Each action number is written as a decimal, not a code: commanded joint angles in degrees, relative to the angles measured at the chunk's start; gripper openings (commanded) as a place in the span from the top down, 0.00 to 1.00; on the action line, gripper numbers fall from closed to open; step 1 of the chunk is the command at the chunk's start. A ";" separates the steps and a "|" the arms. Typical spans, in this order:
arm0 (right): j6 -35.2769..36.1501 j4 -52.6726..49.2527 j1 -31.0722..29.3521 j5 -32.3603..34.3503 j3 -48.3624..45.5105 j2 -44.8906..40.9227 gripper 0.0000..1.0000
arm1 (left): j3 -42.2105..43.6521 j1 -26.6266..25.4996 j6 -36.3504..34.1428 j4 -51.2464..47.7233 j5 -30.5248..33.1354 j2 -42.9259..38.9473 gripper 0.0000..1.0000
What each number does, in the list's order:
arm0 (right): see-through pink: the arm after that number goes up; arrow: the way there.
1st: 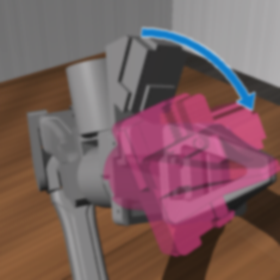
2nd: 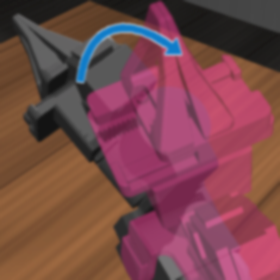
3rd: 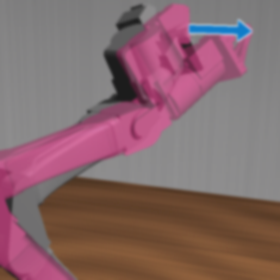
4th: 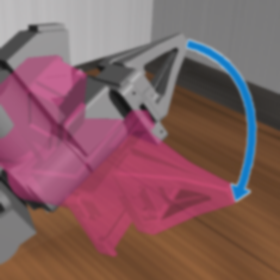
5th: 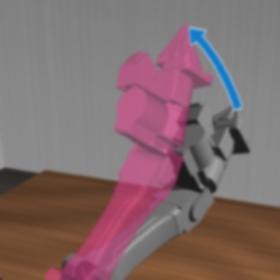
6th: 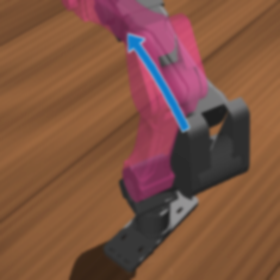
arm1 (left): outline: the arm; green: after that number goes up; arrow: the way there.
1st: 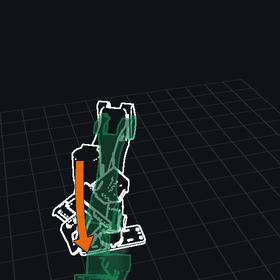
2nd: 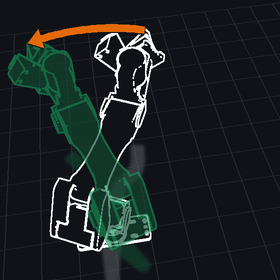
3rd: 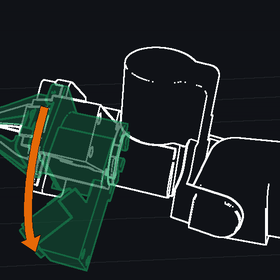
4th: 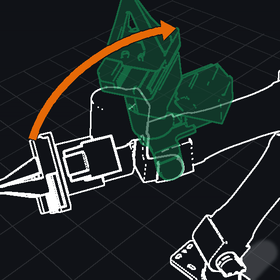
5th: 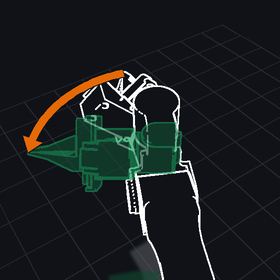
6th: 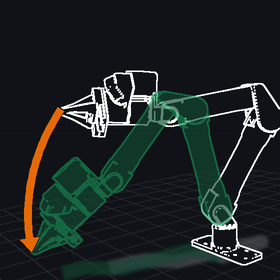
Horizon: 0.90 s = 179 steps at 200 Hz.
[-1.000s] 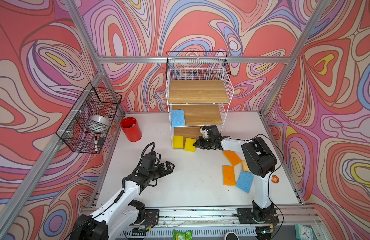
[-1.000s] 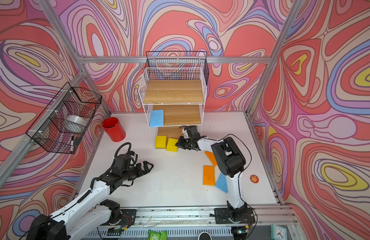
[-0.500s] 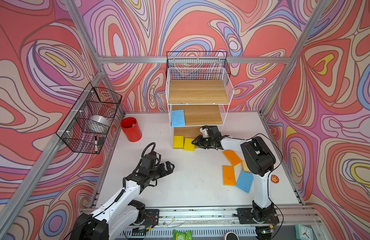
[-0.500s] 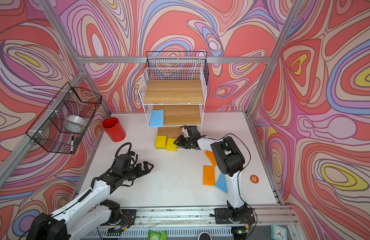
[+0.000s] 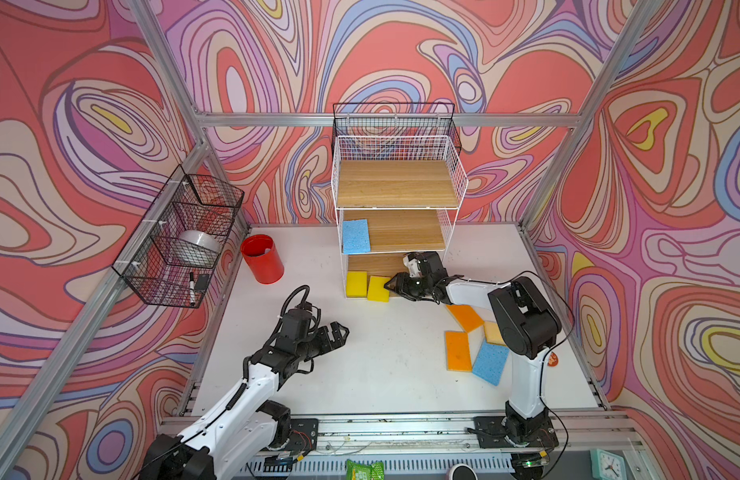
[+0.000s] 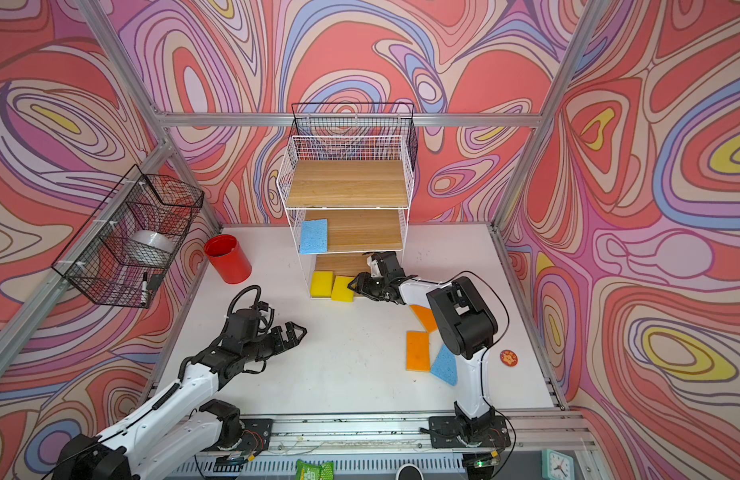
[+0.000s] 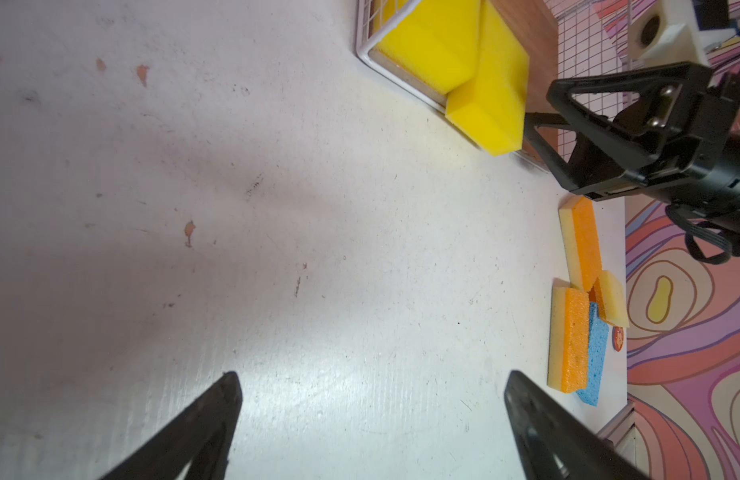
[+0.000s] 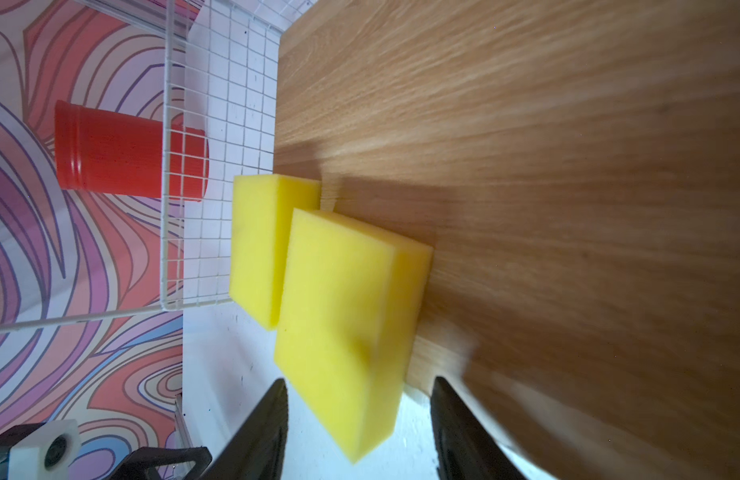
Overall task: Place and organize the cleaning sponges onto the shelf
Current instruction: 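Push the yellow sponge against the other yellow sponge and release it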
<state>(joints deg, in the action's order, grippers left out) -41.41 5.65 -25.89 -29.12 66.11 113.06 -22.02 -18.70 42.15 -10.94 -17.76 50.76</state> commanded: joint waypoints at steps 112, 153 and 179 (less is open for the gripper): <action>-7.60 16.13 -6.85 3.90 -18.76 -7.48 1.00 | 1.23 0.29 1.03 -2.62 -0.24 -4.98 0.00; -10.61 22.32 -7.33 2.67 -18.87 -4.93 1.00 | 1.34 0.26 1.09 -1.90 -0.61 -3.93 0.00; -11.37 22.34 -7.33 3.53 -16.93 -2.60 1.00 | 1.46 0.24 1.31 -1.59 -0.40 -3.92 0.00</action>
<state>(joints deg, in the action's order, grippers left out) -51.09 25.08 -32.99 -26.37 47.70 107.90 -21.26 -18.70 42.72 -12.23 -17.96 46.70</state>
